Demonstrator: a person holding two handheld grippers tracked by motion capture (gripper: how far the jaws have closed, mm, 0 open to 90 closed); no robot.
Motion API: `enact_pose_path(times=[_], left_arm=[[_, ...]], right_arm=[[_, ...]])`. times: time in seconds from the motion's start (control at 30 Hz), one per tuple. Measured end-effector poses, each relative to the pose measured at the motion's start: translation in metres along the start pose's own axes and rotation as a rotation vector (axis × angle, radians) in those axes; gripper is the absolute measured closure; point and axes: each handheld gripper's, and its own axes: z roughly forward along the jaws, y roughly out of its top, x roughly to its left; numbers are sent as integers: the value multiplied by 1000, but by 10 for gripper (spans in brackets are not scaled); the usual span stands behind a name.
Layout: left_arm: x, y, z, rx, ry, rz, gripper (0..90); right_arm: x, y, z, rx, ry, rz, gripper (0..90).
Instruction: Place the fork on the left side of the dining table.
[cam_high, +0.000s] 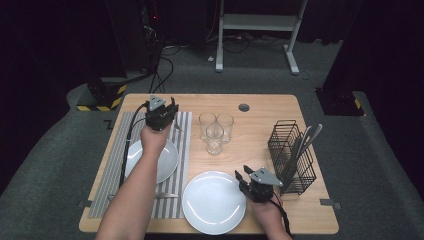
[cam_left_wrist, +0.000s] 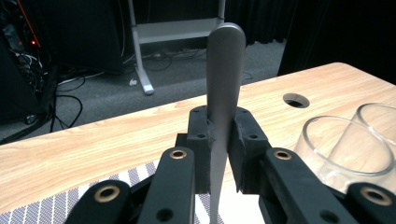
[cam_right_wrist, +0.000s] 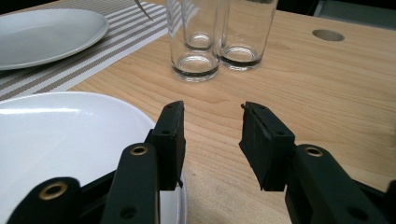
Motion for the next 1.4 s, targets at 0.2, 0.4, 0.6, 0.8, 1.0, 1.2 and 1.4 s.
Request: enact_pose_path(times=[0.2, 0.4, 0.6, 0.8, 1.0, 1.2, 1.4], left_arm=[[4, -5, 1, 15, 5, -15, 792], [7, -10, 2, 18, 3, -26, 791], [9, -10, 2, 15, 1, -32, 792], [10, -10, 1, 19, 9, -24, 791], [13, -11, 0, 29, 32, -14, 786], [21, -13, -4, 41, 52, -29, 778], [27, -15, -8, 61, 69, -31, 784]], right_arm=[[0, 0, 0, 1, -1, 3, 593], [0, 0, 0, 4, -2, 5, 593], [0, -1, 1, 7, -2, 8, 593], [0, -1, 1, 7, -2, 8, 594], [1, -1, 1, 7, -2, 6, 593], [1, -1, 1, 8, -1, 4, 594], [2, -2, 2, 11, -1, 0, 593]])
